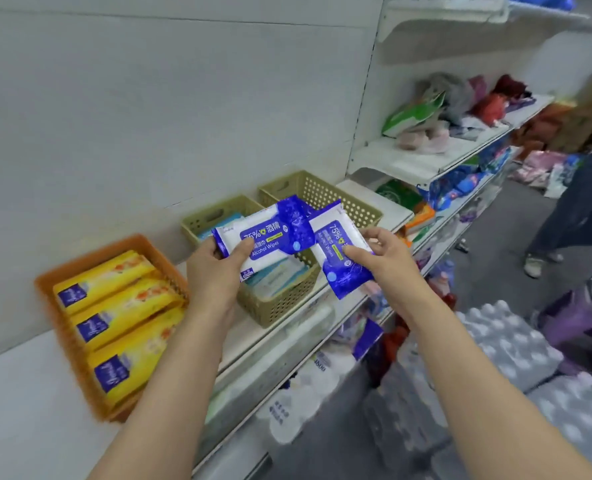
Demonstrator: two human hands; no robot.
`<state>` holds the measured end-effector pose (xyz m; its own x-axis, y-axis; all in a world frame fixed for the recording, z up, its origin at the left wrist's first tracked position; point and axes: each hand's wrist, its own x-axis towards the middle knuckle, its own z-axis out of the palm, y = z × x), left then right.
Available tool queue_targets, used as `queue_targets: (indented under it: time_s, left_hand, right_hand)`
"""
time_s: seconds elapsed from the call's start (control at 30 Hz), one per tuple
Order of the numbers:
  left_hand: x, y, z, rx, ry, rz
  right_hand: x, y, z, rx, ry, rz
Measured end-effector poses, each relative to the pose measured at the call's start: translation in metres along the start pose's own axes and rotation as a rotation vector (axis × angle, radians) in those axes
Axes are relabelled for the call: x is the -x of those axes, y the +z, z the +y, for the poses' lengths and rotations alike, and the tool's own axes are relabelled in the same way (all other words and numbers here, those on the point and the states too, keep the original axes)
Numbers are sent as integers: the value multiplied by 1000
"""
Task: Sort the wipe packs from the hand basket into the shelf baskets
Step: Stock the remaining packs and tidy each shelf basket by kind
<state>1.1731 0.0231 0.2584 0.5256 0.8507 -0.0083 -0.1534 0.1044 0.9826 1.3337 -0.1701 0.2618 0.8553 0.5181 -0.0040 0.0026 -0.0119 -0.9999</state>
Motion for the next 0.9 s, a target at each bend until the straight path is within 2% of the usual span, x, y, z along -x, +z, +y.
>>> queue_targets:
  time_s: [0.13,0.33,0.5,0.73,0.9]
  left_hand:
    - [-41,32,-11,-14,-16,96]
    - [-85,73,-25,-20,-19,302]
    - [-101,110,-35,-26,3,528]
    - [-104,139,-49,-40,-59,693]
    - [-105,144,-47,-59,-61,782]
  right_hand:
    - [-71,-27,-5,9,10,-6]
    - [-203,-44,-10,185,-5,-130]
    - [-301,-32,-9,309,-31,-379]
    - [-372,17,14,531,-79,-659]
    - [-378,48,38,913,-423,-810]
